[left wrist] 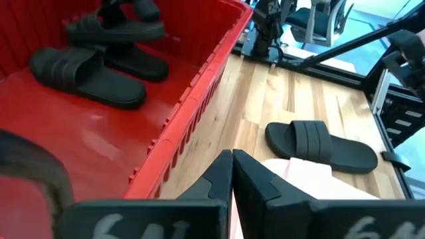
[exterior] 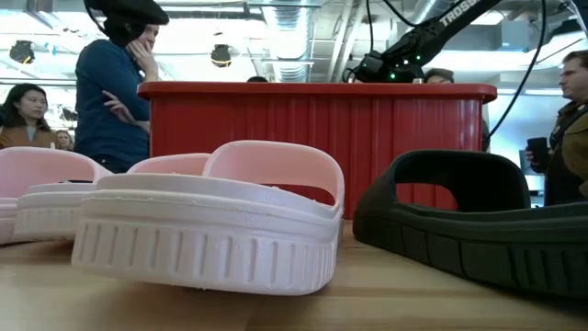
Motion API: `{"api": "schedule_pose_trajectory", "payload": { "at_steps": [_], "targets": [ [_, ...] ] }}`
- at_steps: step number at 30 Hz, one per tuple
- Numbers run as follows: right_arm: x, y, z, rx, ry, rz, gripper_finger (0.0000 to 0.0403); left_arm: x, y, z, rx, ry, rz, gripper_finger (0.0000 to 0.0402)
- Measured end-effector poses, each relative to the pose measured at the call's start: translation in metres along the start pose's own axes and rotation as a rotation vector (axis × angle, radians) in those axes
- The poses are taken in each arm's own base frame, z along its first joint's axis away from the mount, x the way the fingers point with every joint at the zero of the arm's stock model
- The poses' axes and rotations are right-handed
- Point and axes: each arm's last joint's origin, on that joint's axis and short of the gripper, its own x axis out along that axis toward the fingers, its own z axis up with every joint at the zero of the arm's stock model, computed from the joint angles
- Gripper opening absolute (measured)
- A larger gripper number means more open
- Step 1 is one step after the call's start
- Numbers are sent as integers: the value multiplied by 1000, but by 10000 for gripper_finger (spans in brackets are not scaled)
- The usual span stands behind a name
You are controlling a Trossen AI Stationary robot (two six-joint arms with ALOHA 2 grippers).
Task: Pick and place slides into bin
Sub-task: Put the black slide into the red container
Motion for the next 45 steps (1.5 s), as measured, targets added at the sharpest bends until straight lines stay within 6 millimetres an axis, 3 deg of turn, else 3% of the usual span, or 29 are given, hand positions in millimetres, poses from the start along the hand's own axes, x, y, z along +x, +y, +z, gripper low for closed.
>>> {"api": "schedule_pose_trajectory", "payload": {
  "at_steps": [31, 38, 45],
  "targets": [
    [1, 5, -11, 2, 38, 119, 80, 1, -2, 3, -8, -26, -27, 0],
    [-1, 4, -10, 1, 24, 141, 121, 1, -2, 3, -17, -25, -27, 0],
    [-15, -8, -3, -18, -17, 139, 166, 1, -2, 3, -17, -25, -27, 0]
  ]
}}
